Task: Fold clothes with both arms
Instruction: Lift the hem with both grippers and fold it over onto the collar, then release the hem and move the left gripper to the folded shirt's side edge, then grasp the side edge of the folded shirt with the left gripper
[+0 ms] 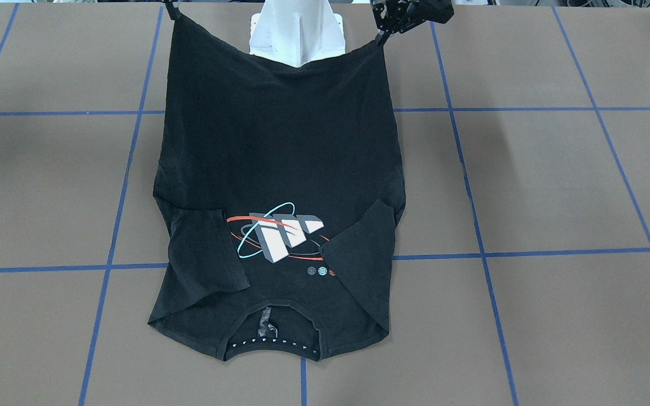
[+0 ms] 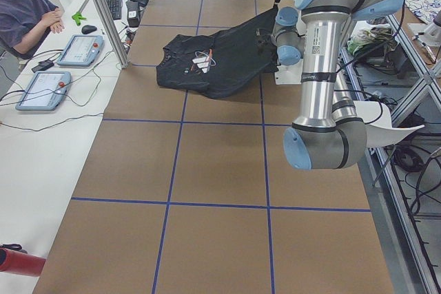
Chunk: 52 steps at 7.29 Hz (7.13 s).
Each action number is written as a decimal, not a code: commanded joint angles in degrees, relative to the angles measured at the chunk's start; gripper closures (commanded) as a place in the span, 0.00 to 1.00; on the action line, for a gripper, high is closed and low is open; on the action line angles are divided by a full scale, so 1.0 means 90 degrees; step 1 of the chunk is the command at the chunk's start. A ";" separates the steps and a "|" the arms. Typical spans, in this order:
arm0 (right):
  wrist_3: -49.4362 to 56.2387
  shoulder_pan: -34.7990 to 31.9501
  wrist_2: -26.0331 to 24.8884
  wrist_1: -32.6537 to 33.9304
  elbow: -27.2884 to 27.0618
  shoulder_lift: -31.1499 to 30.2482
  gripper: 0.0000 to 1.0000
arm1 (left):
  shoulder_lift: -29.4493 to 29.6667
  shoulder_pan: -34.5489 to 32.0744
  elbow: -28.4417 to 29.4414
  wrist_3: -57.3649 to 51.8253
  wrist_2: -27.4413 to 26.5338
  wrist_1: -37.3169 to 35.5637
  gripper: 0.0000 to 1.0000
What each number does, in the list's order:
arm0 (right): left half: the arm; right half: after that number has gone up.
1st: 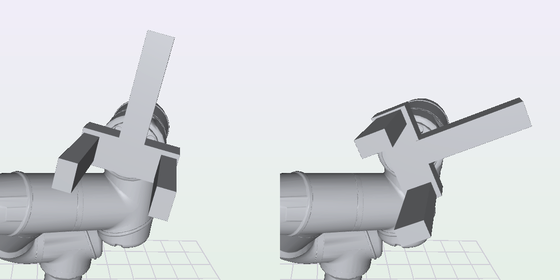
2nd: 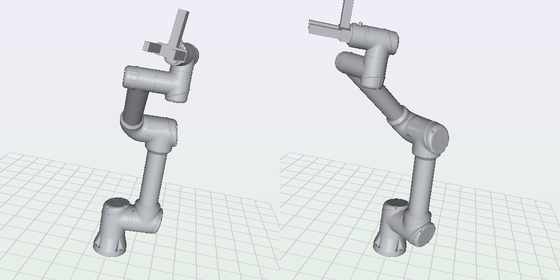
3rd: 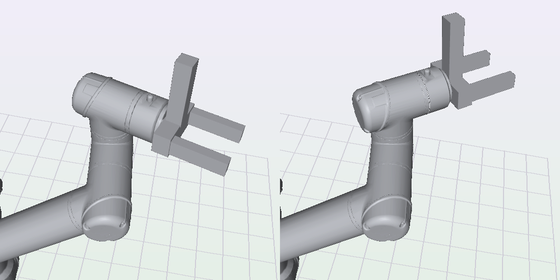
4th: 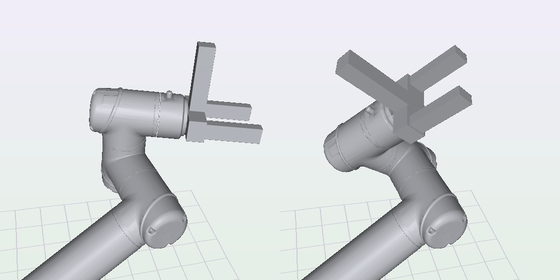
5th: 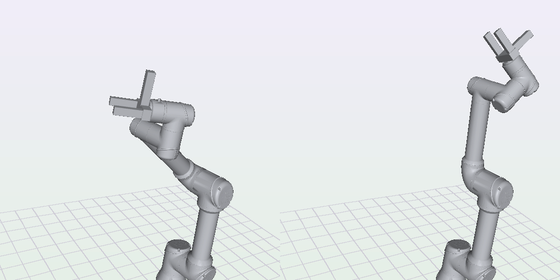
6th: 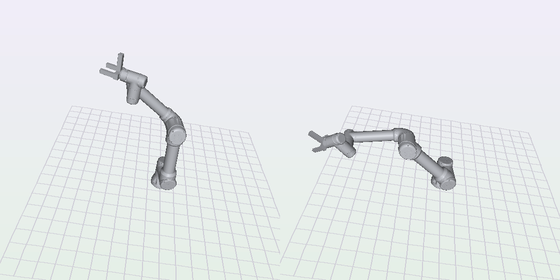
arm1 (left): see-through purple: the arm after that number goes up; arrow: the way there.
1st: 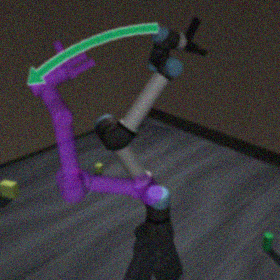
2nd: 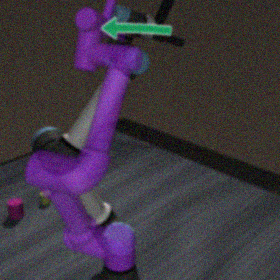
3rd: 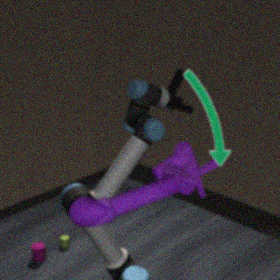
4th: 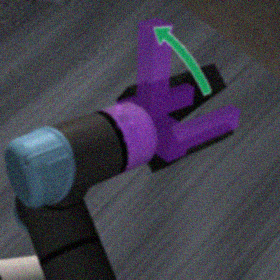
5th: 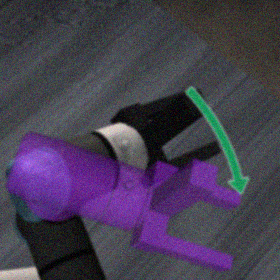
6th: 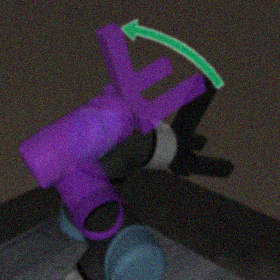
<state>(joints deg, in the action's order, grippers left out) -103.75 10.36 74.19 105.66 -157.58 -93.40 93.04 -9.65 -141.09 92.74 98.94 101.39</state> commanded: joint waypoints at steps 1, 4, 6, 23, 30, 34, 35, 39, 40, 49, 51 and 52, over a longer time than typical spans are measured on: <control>-0.0005 -0.0221 0.0087 0.0076 -0.0186 0.0104 1.00 | 0.0033 -0.0031 -0.0233 0.0008 0.0149 -0.0220 1.00; 0.0072 -0.1314 0.0126 0.0134 -0.0011 0.0328 1.00 | 0.0840 -0.1471 0.0897 -0.1051 0.0080 -0.0230 1.00; 0.0898 -0.1929 0.0136 0.0203 0.0532 0.0929 1.00 | 0.1300 -0.2342 0.1571 -0.1921 0.0090 -0.0230 1.00; 0.3605 -0.6669 0.2177 -0.2636 0.8854 0.4928 1.00 | 0.4876 -0.4192 0.8405 -0.2795 -0.0135 0.2462 1.00; 0.4389 -0.6708 0.2343 -0.3557 0.9843 0.4841 0.22 | 0.5004 -0.4162 0.9006 -0.2940 -0.0115 0.2963 0.02; 0.5522 -0.6982 0.3407 -0.3615 0.9047 0.4502 0.00 | 0.3995 -0.4182 0.7481 -0.3625 0.0108 0.3412 0.00; 0.5513 -0.6982 0.3437 -0.3615 0.8617 0.4306 0.00 | 0.3215 -0.4047 0.6497 -0.3567 0.0255 0.3412 0.00; 0.5415 -0.6904 0.3427 -0.3615 0.8164 0.4020 0.00 | 0.2563 -0.2827 0.5823 -0.2844 -0.0035 0.3442 0.00; 0.5415 -0.6903 0.3427 -0.3615 0.8154 0.4030 0.00 | 0.2485 -0.2670 0.5803 -0.2834 -0.0085 0.3432 0.00; 0.5346 -0.6855 0.3398 -0.3615 0.8154 0.4020 0.00 | 0.1918 -0.2523 0.5500 -0.3117 -0.0027 0.3373 0.31; 0.5346 -0.6845 0.3388 -0.3615 0.8154 0.3982 0.00 | 0.1908 -0.2337 0.5491 -0.3107 -0.0027 0.3373 0.32; 0.5356 -0.6845 0.3388 -0.3615 0.8163 0.3972 0.00 | 0.1908 -0.2269 0.5491 -0.3098 -0.0027 0.3373 0.32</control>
<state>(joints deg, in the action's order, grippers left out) -55.62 -51.27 104.69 73.13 -84.18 -57.48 110.26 -30.92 -91.63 64.76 98.70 131.75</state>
